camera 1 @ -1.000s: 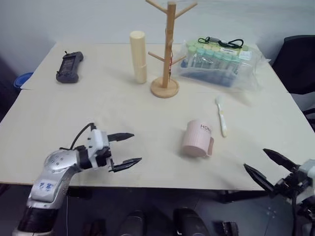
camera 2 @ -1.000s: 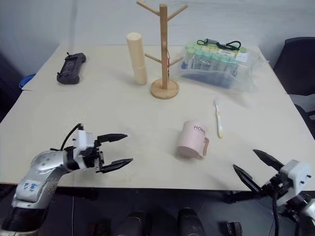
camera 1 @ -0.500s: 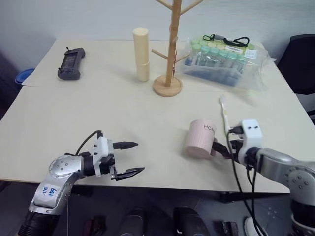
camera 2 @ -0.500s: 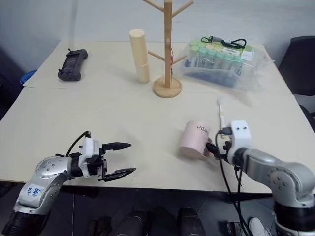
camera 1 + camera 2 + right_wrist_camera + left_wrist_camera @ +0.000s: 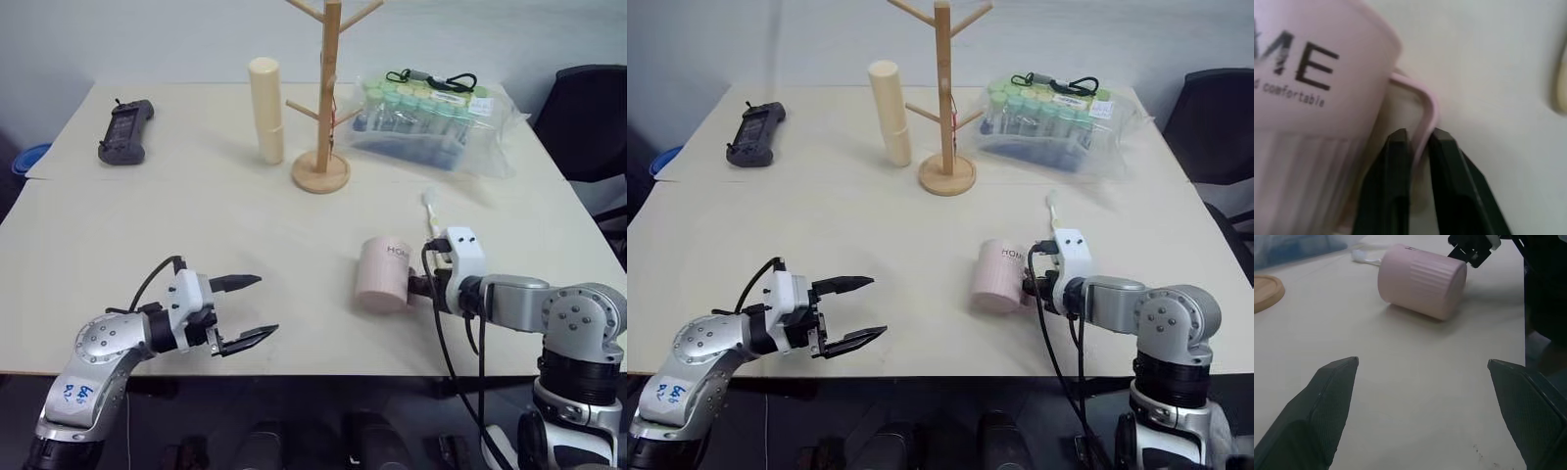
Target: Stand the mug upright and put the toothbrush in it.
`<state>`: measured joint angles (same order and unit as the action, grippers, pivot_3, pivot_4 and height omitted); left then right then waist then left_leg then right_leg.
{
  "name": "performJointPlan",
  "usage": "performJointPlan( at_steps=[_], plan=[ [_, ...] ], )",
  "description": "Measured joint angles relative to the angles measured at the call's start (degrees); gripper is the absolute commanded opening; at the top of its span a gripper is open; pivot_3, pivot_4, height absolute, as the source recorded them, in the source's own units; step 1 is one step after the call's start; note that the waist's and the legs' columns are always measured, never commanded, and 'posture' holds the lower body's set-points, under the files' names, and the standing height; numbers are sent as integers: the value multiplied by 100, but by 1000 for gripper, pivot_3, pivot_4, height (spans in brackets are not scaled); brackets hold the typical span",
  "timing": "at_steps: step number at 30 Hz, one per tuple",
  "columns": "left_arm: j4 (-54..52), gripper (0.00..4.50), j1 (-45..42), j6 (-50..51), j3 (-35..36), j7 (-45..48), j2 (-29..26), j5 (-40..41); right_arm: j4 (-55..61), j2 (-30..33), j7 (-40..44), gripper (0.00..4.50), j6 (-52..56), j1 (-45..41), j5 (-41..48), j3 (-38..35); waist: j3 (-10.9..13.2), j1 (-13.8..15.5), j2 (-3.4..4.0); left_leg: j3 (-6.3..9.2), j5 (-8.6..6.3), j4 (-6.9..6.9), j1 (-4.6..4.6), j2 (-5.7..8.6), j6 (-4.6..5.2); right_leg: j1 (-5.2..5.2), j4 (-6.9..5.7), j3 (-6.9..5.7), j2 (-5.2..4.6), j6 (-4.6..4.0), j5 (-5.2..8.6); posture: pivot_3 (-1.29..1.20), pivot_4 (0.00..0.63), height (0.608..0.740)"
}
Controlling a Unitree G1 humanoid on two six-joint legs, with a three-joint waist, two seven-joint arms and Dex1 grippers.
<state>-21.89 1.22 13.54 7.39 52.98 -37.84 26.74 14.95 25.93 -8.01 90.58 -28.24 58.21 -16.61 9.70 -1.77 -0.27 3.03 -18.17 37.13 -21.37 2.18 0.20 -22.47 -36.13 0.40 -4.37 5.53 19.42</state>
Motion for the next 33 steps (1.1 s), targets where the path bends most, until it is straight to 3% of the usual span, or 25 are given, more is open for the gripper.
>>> performJointPlan(
  at_steps=[4, 7, 10, 14, 17, 20, 25, 31, 33],
  plan=[
    [-1, 4500, 172, -17, 229, -97, -7, 35, -229, -363, 520, 75, -227, -231, -86, 41, 6, 0, 9, -10, 0, 0, -7, 0, 1, -12, -4, 7, 0, 0, 0, 0, 150, 740],
    [7, 4500, 336, 120, 584, -299, 179, 302, -265, -520, 1275, 75, -1541, -571, -576, 518, 12, 1, 20, -24, 0, 1, -8, 2, 2, -25, -21, 12, 0, 0, 0, 0, 150, 740],
    [45, 4500, 521, 144, 971, -464, 366, 532, -728, -755, 2105, 75, -3534, -877, -1659, 1232, 8, 9, 13, -23, 0, 1, -8, 2, 1, -25, -37, 5, 1, 0, 0, 0, 150, 740],
    [197, 4500, 825, 28, 1316, -497, 504, 628, -2865, -1891, 3100, 75, -7115, -1098, -3230, 2060, 7, -30, 10, -41, 2, 2, -5, 4, -2, -33, -51, 8, 3, 0, 0, 0, 150, 740],
    [246, 4500, 942, -96, 1403, -463, 507, 612, -4595, -2314, 3468, 75, -8691, -1497, -3999, 2340, 9, -33, 9, -39, 6, 6, -6, 4, -8, -36, -57, -1, -1, 0, 0, 0, 150, 740],
    [249, 4500, 966, -203, 1417, -465, 505, 553, -5439, -2470, 3812, 75, -9577, -1727, -4283, 2354, 9, -1, 10, -36, 5, 12, -6, 6, -7, -33, -61, -4, -6, 0, 0, 0, 150, 740],
    [235, 4500, 987, -350, 1402, -474, 534, 489, -5709, -2408, 4429, 1444, -10290, -1728, -4310, 2186, 9, -5, 10, -37, 5, 11, -5, 4, -8, -32, -59, -6, -6, 0, 0, 0, 150, 740],
    [370, 4500, 852, -427, 1334, -467, 559, 475, -4221, -1370, 5185, 3486, -9561, -924, -4123, 2047, 9, 27, 11, -33, 4, 11, -5, 4, -7, -22, -42, -7, -9, 0, 0, 0, 150, 740],
    [516, 4500, 737, -485, 1255, -453, 551, 400, -3386, -821, 5596, 3547, -8909, -475, -3869, 2046, 10, 27, 12, -34, 4, 7, -5, 3, -6, -22, -40, -7, -8, 0, 0, 0, 150, 740]
  ],
)
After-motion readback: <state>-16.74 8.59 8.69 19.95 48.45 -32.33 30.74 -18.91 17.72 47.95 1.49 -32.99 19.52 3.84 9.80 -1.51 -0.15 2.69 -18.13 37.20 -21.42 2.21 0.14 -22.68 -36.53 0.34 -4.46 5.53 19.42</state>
